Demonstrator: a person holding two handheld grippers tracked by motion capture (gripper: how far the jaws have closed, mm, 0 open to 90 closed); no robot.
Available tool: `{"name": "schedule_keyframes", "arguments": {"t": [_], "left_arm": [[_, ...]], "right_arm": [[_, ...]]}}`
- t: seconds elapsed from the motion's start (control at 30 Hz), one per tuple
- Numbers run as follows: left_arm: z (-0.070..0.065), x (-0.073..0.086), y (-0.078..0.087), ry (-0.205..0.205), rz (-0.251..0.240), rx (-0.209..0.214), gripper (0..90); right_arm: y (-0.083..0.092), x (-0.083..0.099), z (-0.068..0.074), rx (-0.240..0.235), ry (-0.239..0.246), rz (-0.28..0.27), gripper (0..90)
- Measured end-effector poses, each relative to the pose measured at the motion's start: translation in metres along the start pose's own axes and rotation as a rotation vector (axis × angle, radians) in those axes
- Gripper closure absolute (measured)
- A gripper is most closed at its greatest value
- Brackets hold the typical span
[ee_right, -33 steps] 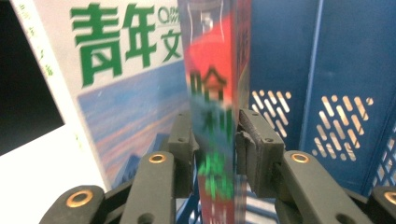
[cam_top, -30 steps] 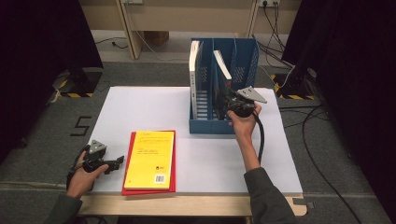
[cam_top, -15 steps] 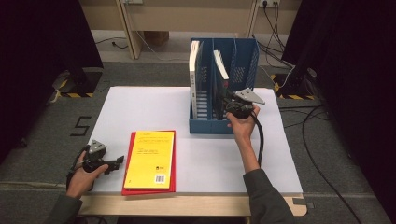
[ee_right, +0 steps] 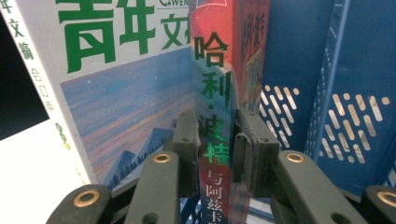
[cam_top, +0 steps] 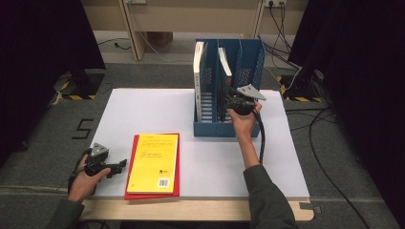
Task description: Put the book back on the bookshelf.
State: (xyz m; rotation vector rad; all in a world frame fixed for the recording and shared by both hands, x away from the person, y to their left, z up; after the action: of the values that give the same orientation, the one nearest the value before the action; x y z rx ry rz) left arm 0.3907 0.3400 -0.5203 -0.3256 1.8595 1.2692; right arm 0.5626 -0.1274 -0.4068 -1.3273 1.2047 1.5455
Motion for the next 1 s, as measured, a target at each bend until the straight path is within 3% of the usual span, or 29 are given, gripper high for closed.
{"name": "schedule_keyframes", "arguments": {"t": [0.37, 0.53, 1.0], "left_arm": [[0.000, 0.000, 0.000, 0.000, 0.000, 0.001, 13.5], [0.000, 0.000, 0.000, 0.001, -0.001, 0.003, 13.6], [0.000, 0.000, 0.000, -0.007, 0.000, -0.001, 13.8]], "right_arm": [[-0.008, -0.003, 0.009, -0.009, 0.013, 0.008, 68.8], [-0.006, -0.003, 0.007, -0.026, -0.020, 0.012, 62.9], [0.031, 0.005, -0.006, -0.078, -0.063, 0.046, 41.4]]}}
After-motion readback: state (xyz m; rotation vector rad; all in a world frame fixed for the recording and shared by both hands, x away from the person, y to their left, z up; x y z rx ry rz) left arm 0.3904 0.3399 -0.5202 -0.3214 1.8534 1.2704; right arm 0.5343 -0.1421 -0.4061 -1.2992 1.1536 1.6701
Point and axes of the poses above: each handheld gripper's, and its own axes: y roughly backward along the jaws, x roughly out of its underside, z roughly to its left, the point moved 2 cm from there along -y, roughly forward along the jaws, and after that the axes turned 12 degrees about x, right-handed, at the moved point
